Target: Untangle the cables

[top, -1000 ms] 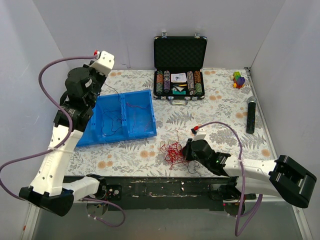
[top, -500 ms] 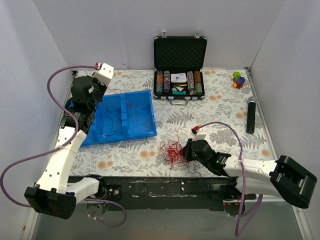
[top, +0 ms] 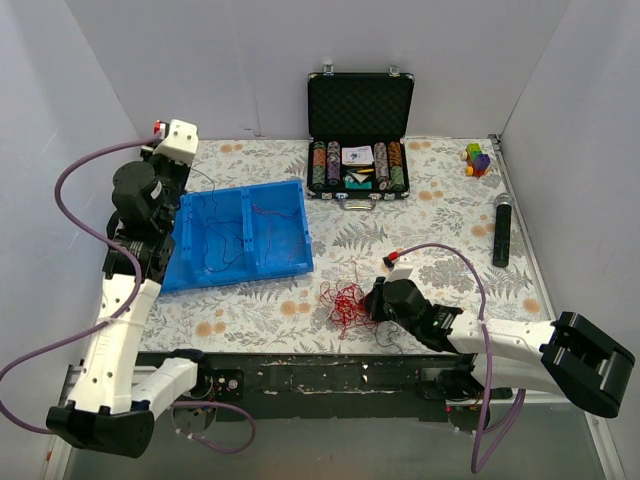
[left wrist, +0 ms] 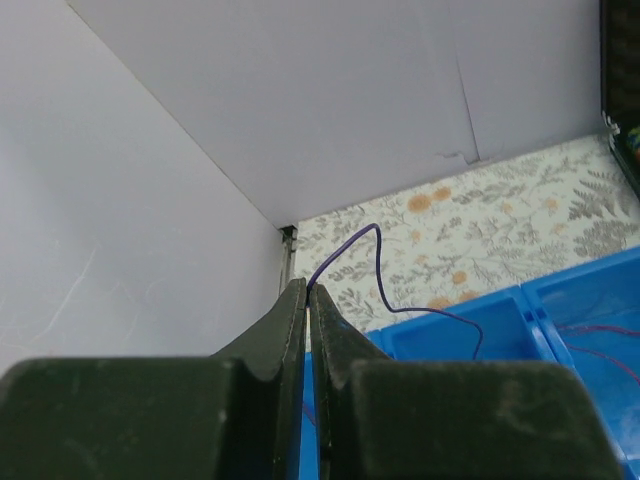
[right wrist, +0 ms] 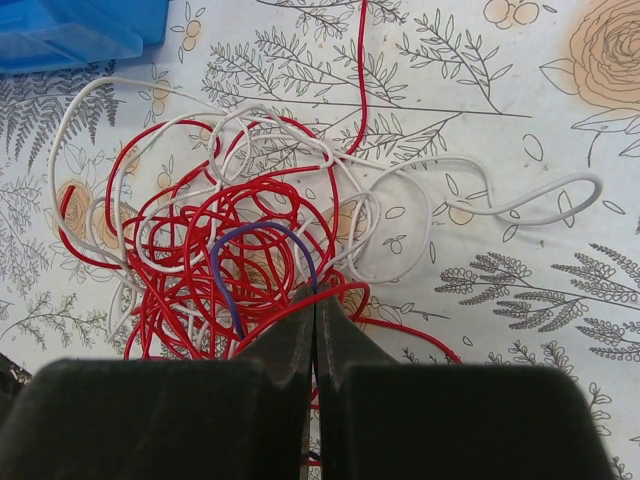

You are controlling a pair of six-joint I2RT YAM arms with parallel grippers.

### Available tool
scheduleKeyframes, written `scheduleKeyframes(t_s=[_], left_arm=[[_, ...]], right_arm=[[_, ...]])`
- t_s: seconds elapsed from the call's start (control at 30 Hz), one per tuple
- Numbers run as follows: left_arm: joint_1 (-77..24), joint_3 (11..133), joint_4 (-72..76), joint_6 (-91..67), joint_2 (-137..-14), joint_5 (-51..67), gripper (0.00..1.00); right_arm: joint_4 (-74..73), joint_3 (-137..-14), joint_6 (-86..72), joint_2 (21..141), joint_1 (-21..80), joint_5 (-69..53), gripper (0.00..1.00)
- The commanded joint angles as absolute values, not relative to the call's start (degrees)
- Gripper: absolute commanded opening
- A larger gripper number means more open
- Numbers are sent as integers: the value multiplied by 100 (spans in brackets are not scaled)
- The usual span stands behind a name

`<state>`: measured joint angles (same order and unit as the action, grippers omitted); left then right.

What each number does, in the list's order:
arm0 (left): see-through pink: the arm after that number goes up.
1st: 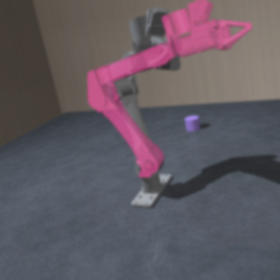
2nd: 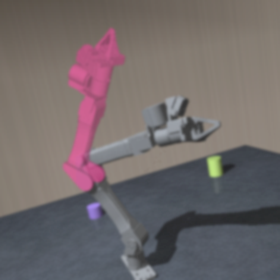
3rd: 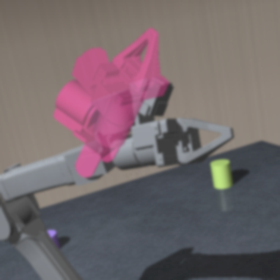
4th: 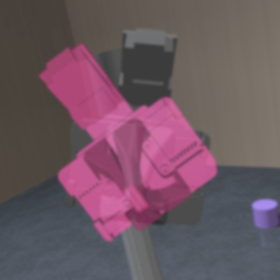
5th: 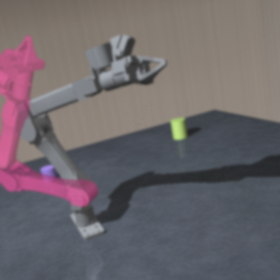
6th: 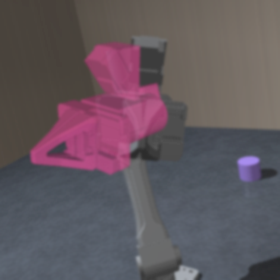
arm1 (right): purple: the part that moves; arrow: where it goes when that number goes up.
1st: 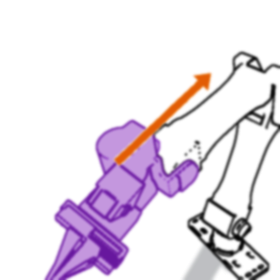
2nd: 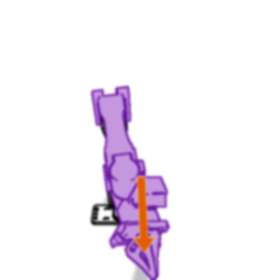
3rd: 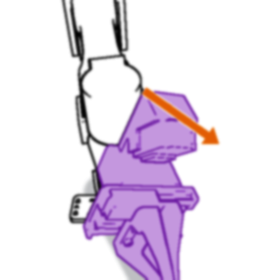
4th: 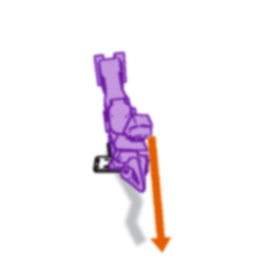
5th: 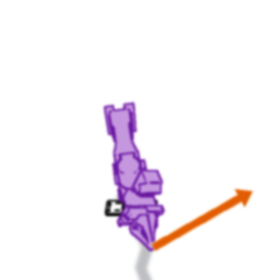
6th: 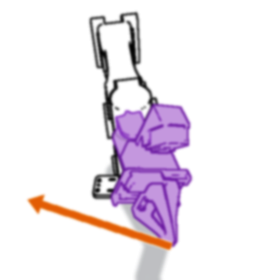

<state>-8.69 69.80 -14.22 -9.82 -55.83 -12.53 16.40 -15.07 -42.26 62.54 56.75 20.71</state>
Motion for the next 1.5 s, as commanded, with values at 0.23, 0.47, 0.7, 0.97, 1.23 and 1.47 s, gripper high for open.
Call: scheduleKeyframes(t_s=[0.23,0.47,0.7,0.97,1.23,1.47], left_arm=[[-853,6092,-1671,-896,-6046,-782,0],[-853,5573,-1222,-959,-6477,-475,0],[-853,4738,-501,-580,-6732,-449,1],[-853,4641,-439,-510,-7347,-343,7],[-844,4448,-483,-334,-7673,-298,32],[-844,4394,-237,-167,-7006,-9,50]], right_arm=[[1652,-1406,-4324,6047,5678,2100,1],[1573,-1433,-4324,6003,5678,2144,1],[1380,-1477,-4359,5810,5678,2276,1],[1195,-1520,-4359,5599,5678,2399,1],[1213,-1617,-4333,5651,5678,2391,1],[1257,-1661,-4316,5722,5678,2373,1]])
